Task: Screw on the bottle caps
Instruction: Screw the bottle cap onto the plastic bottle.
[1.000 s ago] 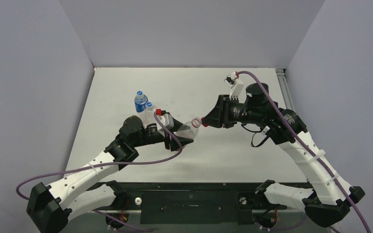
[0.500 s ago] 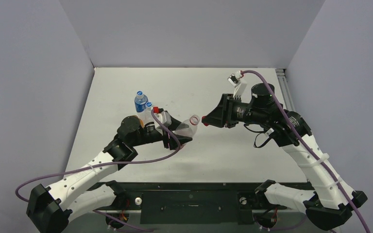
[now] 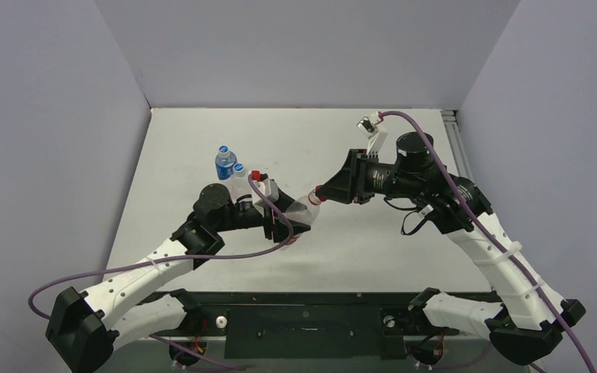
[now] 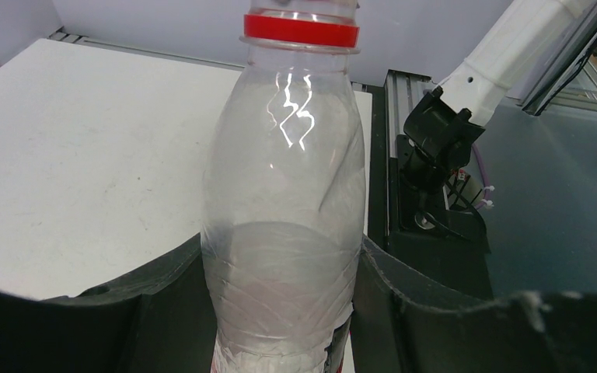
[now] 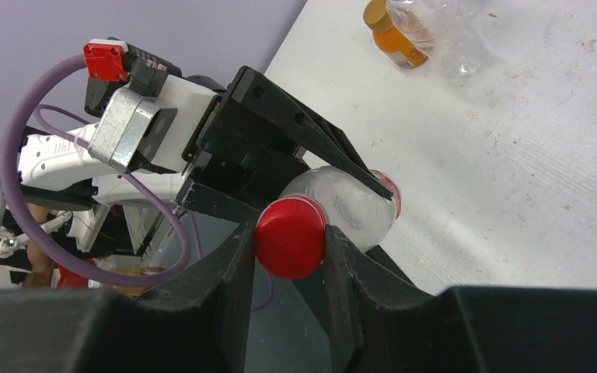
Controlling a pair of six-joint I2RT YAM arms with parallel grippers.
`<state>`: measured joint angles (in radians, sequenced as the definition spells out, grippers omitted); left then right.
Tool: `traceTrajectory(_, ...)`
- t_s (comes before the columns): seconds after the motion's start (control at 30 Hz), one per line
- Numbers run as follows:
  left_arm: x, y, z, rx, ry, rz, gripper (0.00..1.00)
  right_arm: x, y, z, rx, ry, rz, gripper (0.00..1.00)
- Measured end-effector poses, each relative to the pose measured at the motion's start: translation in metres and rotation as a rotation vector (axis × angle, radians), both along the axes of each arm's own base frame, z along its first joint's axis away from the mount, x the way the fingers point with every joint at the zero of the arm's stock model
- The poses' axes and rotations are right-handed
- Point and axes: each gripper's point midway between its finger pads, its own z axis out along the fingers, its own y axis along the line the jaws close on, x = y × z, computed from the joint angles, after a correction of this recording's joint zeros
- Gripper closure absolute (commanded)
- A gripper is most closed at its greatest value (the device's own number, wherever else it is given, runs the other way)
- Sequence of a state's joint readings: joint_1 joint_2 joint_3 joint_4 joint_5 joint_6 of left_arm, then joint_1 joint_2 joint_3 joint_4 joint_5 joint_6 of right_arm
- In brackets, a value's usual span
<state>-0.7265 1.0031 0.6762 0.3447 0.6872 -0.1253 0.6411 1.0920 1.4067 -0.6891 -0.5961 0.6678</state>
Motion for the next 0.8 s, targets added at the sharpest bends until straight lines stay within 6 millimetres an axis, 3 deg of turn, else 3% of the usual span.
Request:
traceTrajectory(0.27,0.0,0.0,-0.003,0.007,0.01,-0.005,0.88,-0.001,0.004,-0.007,-0.02,0.01,0.018,0.97)
traceTrajectory(0.8,-0.004,0.0,-0.019,0.095,0.037,-0.037,1.0,0.001,0.003,-0.022,-0.175,-0.022,0.026,0.97)
